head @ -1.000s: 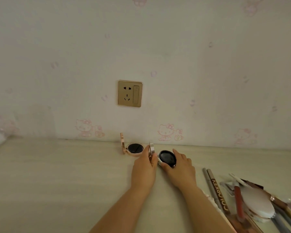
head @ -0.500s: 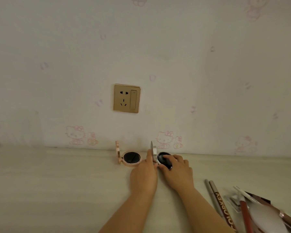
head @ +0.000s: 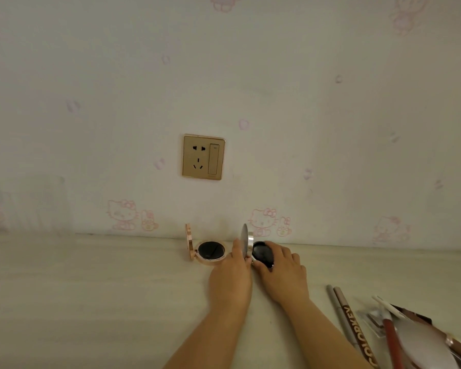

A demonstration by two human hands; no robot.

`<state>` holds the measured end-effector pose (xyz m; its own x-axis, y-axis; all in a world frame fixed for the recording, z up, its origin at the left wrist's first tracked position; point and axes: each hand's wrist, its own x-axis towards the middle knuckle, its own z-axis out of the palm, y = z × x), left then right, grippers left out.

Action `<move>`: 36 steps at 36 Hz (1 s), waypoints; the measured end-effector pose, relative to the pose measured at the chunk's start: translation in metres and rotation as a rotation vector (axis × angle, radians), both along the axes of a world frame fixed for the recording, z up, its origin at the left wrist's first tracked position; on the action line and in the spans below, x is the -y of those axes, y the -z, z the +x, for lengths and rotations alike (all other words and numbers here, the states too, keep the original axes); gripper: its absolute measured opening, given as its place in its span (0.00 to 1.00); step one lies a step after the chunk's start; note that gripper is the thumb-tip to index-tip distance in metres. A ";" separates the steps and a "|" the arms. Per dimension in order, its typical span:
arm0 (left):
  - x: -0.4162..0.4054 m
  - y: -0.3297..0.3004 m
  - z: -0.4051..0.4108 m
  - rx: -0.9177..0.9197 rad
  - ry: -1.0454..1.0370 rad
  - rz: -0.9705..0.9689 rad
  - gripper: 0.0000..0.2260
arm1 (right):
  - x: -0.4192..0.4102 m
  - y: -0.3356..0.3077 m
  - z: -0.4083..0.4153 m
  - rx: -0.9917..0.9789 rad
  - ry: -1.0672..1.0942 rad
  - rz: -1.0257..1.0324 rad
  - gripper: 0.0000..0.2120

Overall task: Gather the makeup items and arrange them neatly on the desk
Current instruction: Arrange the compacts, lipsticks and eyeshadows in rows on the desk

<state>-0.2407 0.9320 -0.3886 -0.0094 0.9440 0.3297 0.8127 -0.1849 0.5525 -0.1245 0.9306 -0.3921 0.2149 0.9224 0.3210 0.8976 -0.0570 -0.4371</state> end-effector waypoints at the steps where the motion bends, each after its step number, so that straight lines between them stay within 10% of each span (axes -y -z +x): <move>1: 0.001 0.000 0.000 0.019 0.010 -0.002 0.17 | 0.002 -0.001 -0.001 -0.009 -0.008 0.008 0.26; 24: 0.153 -0.010 0.023 0.060 0.177 0.068 0.17 | 0.183 -0.029 0.018 -0.064 -0.047 0.212 0.13; 36: 0.192 -0.027 0.105 -0.027 0.406 0.162 0.14 | 0.241 -0.035 0.113 -0.059 0.274 0.348 0.08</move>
